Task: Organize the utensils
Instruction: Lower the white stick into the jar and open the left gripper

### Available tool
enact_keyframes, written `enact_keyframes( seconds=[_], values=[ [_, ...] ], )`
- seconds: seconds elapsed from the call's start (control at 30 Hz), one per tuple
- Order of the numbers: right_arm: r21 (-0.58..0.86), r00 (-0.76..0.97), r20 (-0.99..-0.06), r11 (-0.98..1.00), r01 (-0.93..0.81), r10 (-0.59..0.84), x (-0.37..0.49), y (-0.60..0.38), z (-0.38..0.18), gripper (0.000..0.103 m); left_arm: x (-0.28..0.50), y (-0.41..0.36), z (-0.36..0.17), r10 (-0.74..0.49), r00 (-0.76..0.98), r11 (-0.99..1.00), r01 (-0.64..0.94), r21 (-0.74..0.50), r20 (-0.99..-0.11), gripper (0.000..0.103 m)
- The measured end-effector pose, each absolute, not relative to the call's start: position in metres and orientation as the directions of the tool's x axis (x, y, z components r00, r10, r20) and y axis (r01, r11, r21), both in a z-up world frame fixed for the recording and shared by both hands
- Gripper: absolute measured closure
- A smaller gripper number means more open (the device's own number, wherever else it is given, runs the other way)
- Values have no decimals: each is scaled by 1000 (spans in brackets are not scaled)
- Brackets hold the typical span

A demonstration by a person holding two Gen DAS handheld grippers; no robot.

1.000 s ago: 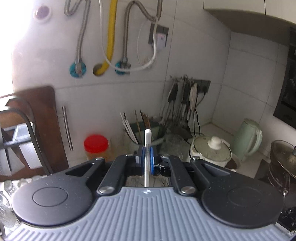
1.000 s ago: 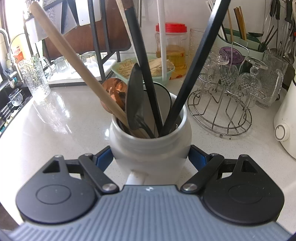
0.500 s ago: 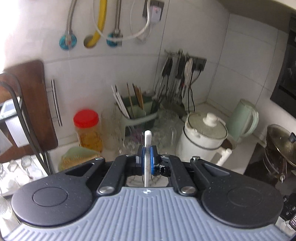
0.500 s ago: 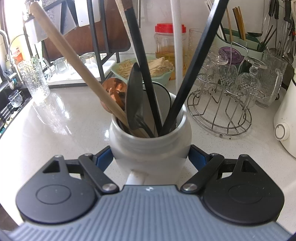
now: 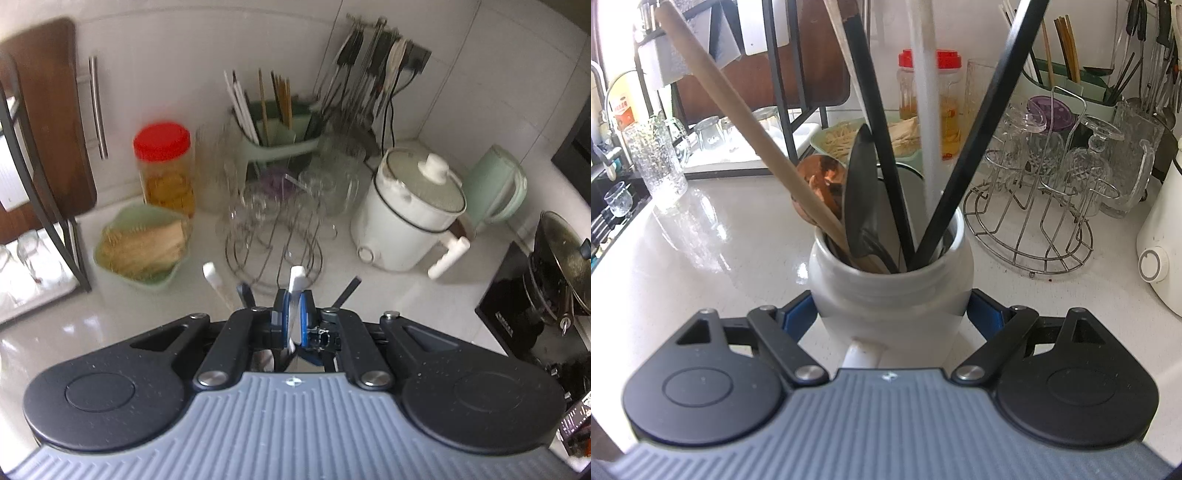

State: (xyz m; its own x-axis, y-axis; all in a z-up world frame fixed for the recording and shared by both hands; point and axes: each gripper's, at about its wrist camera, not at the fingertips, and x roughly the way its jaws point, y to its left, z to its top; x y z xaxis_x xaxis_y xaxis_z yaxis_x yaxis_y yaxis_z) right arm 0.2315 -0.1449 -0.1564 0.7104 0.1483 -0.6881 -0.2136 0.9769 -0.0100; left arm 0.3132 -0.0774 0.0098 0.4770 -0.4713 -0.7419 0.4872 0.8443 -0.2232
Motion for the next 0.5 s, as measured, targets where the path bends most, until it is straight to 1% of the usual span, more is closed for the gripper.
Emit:
enact_keyframes(
  seconds=[0.37, 0.43, 0.5],
  values=[
    [-7, 710, -689, 979, -202, 142, 232, -145, -156, 13, 317, -76, 8, -463, 478, 849, 480, -219, -747, 95],
    [-6, 711, -689, 979, -202, 142, 232, -145, -156, 13, 317, -73, 10, -467, 482, 850, 476, -225, -741, 82],
    [-8, 710, -689, 979, -203, 142, 232, -145, -156, 13, 315, -68, 14, -473, 498, 850, 474, -229, -727, 51]
  ],
)
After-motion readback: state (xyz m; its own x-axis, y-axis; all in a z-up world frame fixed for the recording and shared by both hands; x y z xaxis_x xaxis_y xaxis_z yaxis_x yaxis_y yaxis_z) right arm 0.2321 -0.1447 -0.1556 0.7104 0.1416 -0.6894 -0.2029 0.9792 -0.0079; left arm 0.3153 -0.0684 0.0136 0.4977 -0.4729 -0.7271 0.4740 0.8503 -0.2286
